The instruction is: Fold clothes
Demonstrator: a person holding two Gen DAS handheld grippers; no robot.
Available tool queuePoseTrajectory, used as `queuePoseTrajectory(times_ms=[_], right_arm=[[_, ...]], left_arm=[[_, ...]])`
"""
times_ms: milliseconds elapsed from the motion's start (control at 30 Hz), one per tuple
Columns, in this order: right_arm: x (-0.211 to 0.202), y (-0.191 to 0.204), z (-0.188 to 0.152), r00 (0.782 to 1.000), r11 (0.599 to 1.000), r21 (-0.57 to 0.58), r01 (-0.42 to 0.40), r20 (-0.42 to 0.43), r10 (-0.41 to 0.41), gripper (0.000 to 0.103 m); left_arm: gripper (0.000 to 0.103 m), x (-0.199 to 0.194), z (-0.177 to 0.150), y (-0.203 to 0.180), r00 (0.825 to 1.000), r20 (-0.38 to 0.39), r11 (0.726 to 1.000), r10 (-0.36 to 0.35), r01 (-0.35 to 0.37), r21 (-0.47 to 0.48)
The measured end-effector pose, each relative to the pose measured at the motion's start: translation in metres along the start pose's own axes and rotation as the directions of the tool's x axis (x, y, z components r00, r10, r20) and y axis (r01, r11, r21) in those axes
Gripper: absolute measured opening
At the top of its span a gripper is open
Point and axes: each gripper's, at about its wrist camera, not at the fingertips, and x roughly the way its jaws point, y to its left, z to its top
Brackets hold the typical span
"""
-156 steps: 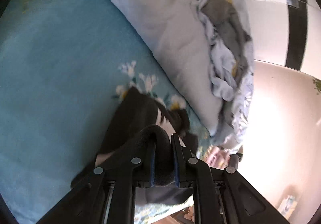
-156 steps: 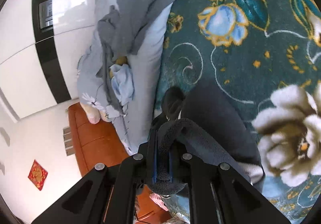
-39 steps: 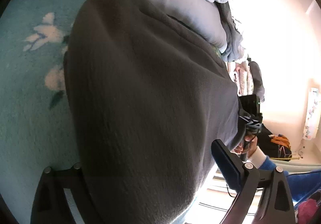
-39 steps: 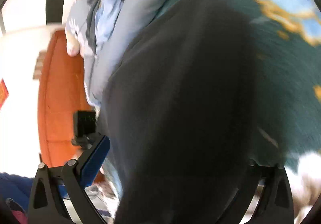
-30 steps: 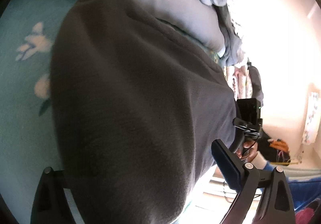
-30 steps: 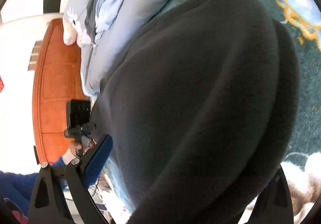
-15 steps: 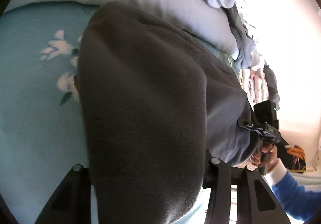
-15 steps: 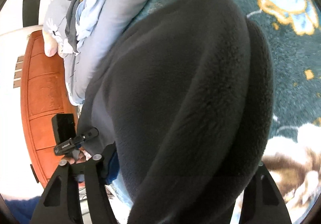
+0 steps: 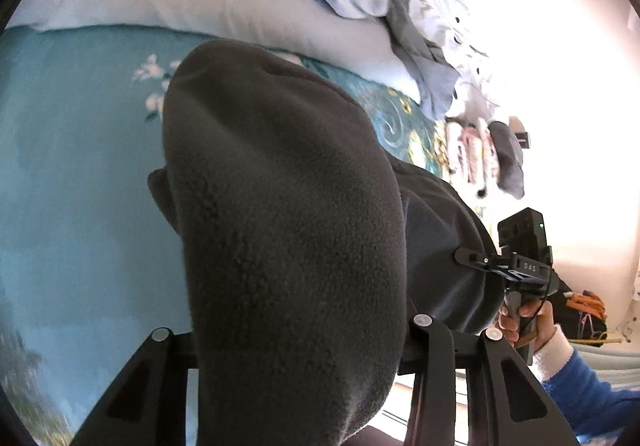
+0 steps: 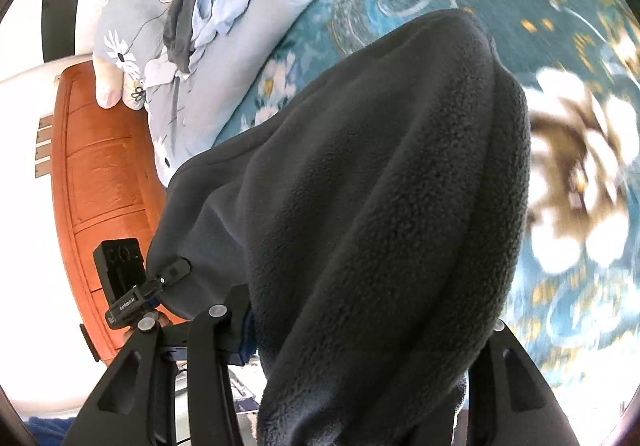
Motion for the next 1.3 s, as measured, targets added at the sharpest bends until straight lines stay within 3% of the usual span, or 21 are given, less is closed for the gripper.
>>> queuePoseTrajectory(times_ms=[67, 233, 433, 733, 1000, 1133, 1300], right_arm=[[-0.012, 0.003, -0.018, 1.0, 1.0, 0.011, -0.018, 0.018, 0.018, 0.051], [-0.041, 0.003, -0.027, 0.998, 0.999, -0.007, -0.047, 0.038, 0.047, 0.05], [-0.079, 0.0, -0.026, 0.995, 0.996, -0.043, -0.079, 0.063, 0.082, 0.05], [-0.201, -0.016, 0.052, 0.99, 0.962, -0.252, -0.106, 0.067, 0.127, 0.05], [-0.381, -0.016, 0.128, 0.99, 0.877, -0.481, -0.009, 0.116, 0.074, 0.05], [-0.457, -0.039, 0.163, 0.985, 0.87, -0.49, 0.055, 0.167, 0.032, 0.05], [-0.525, -0.09, 0.218, 0.975, 0.912, -0.404, 0.078, 0.222, 0.015, 0.05]], left_arm=[[0.045, -0.002, -0.013, -0.013, 1.0, -0.011, 1.0, 0.0, 0.0, 0.003], [0.045, -0.007, -0.035, -0.043, 1.0, -0.024, 1.0, -0.009, 0.01, 0.023], [0.045, -0.006, -0.031, -0.096, 1.0, -0.004, 0.995, -0.014, 0.015, 0.094], [0.045, 0.024, 0.012, -0.244, 0.995, 0.102, 0.977, -0.004, -0.018, 0.213], [0.045, 0.082, 0.051, -0.414, 0.978, 0.192, 0.962, -0.079, 0.024, 0.273], [0.045, 0.126, 0.082, -0.484, 0.977, 0.173, 0.949, -0.121, 0.063, 0.308], [0.045, 0.185, 0.128, -0.55, 0.979, 0.128, 0.943, -0.161, 0.114, 0.314]])
